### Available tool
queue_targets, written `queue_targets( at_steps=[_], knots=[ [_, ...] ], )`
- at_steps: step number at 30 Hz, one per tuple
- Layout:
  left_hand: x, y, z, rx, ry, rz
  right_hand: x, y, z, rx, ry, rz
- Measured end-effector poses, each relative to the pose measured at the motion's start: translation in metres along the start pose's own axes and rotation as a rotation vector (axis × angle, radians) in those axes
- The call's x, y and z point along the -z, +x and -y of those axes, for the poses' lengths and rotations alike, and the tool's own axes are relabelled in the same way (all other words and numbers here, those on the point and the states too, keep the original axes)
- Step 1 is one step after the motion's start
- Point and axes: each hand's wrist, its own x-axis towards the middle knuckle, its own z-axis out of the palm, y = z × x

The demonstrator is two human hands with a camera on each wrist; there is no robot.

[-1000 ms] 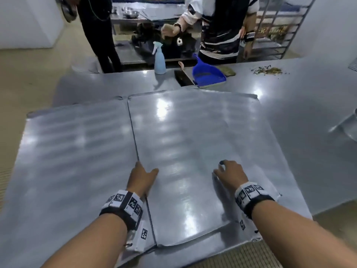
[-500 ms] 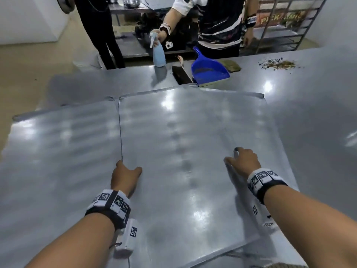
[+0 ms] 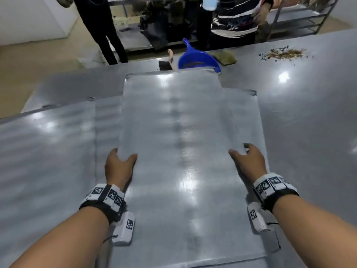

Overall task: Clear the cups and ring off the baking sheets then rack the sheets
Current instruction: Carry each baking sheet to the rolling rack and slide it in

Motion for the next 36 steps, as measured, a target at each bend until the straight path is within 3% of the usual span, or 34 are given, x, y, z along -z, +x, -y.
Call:
queue_targets(
  at_steps=[5, 11, 18, 28, 36],
  knots=[
    [-0.056, 0.010, -0.027, -0.083, 0.013, 0.118, 0.047, 0.011, -0.033, -0.046, 0.018, -0.108],
    [-0.094, 0.025, -0.041, -0.147, 0.109, 0.232, 0.055, 0.009, -0.065, -0.088, 0.020, -0.138],
    [-0.101, 0.049, -0.030, -0.105, 0.545, 0.287, 0.046, 0.016, -0.078, -0.070, -0.157, -0.091],
    [-0.099, 0.055, -0.028, -0.074, 0.318, 0.432, 0.050, 0.011, -0.076, -0.054, -0.245, -0.103],
    [-0.118, 0.020, -0.039, -0.068, 0.246, 0.541, 0.086, 0.020, -0.097, -0.124, -0.320, -0.111]
  ],
)
